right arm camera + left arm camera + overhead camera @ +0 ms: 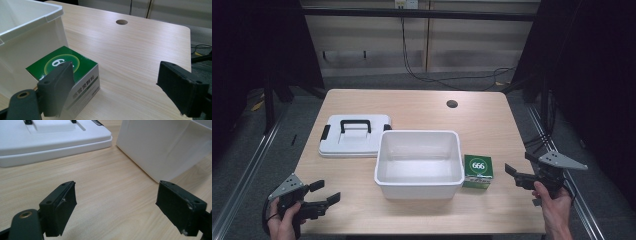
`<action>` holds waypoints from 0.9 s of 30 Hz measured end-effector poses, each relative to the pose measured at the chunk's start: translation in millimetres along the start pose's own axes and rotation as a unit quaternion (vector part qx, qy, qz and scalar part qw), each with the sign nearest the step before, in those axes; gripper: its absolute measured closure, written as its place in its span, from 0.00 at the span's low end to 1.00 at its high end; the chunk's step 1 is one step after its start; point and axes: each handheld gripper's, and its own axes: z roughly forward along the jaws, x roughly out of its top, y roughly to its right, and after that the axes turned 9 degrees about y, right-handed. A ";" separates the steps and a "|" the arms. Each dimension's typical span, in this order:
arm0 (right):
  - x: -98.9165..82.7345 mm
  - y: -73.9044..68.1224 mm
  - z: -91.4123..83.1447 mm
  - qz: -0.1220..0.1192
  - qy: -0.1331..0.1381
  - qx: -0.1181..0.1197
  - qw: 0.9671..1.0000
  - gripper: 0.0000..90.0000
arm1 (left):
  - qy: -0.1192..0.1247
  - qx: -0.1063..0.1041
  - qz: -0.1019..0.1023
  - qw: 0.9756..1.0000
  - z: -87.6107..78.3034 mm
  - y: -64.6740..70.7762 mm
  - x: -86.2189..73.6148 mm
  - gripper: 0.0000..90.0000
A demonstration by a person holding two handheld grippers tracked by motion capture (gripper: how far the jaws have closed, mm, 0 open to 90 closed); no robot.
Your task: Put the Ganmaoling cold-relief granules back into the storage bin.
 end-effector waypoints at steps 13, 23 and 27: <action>-3.8 -1.0 3.1 0.012 -0.030 0.027 0.999 0.14 | 0.002 0.006 -0.001 1.000 -1.6 -0.1 -0.2 0.18; 15.4 -5.0 -0.1 0.017 -0.042 0.079 0.996 0.14 | 0.006 0.003 0.002 1.000 -2.0 -0.2 0.2 0.18; 23.7 -8.4 4.5 0.016 -0.053 0.093 0.994 0.14 | 0.005 0.001 0.001 1.000 -2.0 0.8 -0.2 0.18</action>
